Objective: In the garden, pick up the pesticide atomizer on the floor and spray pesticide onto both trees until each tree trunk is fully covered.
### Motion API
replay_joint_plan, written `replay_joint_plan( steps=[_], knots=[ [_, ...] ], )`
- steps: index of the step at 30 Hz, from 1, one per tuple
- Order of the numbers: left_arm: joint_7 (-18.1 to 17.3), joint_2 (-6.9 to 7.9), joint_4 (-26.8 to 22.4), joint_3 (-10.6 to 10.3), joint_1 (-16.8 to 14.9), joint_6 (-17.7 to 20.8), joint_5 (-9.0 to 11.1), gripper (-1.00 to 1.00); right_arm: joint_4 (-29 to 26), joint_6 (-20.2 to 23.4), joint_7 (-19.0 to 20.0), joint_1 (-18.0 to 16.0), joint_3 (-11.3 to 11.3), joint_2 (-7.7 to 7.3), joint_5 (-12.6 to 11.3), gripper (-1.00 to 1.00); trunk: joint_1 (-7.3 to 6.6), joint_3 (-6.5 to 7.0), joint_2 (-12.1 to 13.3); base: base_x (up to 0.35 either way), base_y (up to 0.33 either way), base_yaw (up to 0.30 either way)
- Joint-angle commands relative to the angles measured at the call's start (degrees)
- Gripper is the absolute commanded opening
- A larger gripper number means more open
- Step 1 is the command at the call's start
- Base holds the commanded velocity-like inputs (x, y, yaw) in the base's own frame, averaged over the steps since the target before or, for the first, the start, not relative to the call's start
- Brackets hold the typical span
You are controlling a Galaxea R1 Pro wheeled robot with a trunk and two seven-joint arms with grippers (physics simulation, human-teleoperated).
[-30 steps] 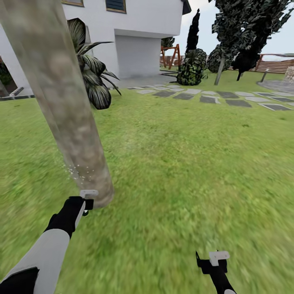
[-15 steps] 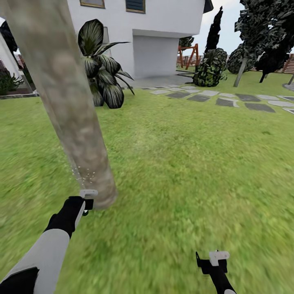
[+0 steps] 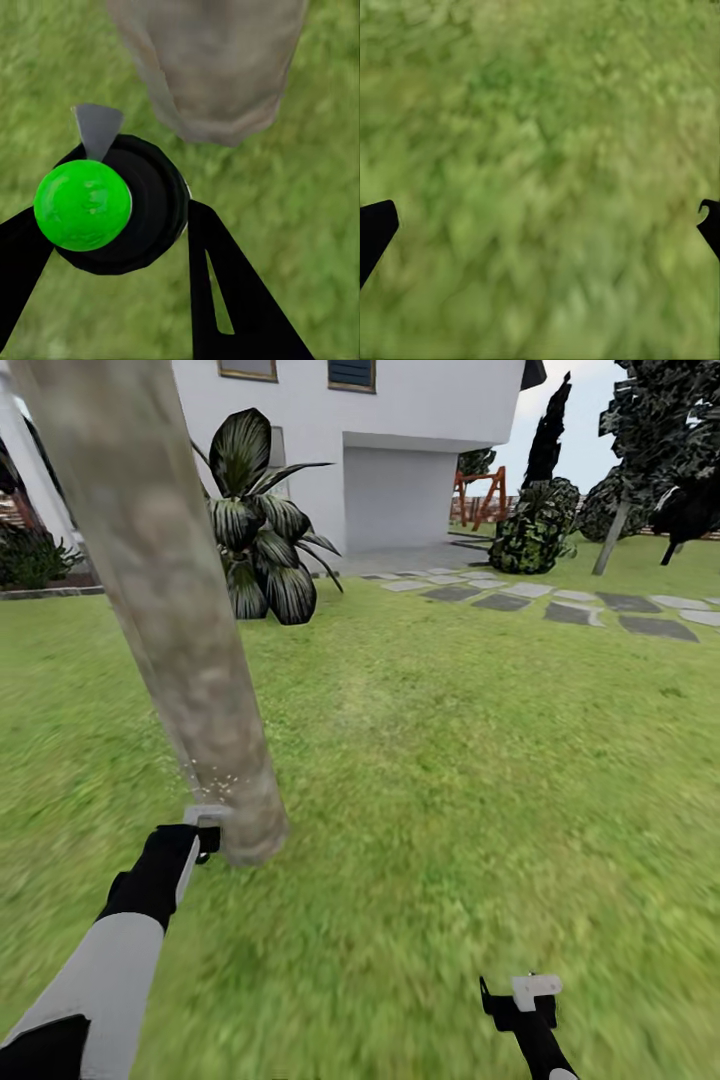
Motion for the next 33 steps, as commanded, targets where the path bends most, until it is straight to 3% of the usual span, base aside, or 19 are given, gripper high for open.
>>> replay_joint_plan(
  steps=[1,7,13,15,19,33],
  knots=[
    [0.1,-0.17,-0.3,0.0,-0.2,0.3,0.1,-1.0,0.1,-0.2,-0.4,0.0,-0.2,0.0,0.6,1.0,-0.01,-0.05,0.0,-0.001,-0.001,0.273],
    [0.1,-0.63,-0.6,-0.1,-2.6,3.6,0.2,-1.0,0.1,-0.2,-0.4,0.0,-0.2,0.0,0.6,1.0,-0.01,-0.05,0.0,0.0,0.0,0.274],
    [0.3,2.84,-0.5,0.0,-3.1,3.8,-0.1,-1.0,0.1,-0.2,-0.4,0.0,-0.2,0.0,0.6,1.0,-0.01,-0.05,0.0,0.0,0.0,0.274],
    [0.5,2.29,-0.6,-0.2,-3.1,3.8,0.1,-1.0,0.1,-0.2,-0.4,0.0,-0.2,0.0,0.6,1.0,-0.01,-0.05,0.0,0.0,0.0,0.273],
    [0.5,-0.55,-0.6,-0.5,-3.3,3.8,0.1,-1.0,0.0,-0.2,-0.4,0.0,-0.2,0.0,0.6,1.0,-0.01,-0.05,0.0,0.043,-0.029,0.101],
    [0.5,-0.87,-0.6,-0.4,-3.3,3.8,0.1,-1.0,0.1,-0.2,-0.4,0.0,-0.2,0.0,0.7,1.0,-0.01,-0.05,0.0,0.116,-0.226,0.002]
  ],
)
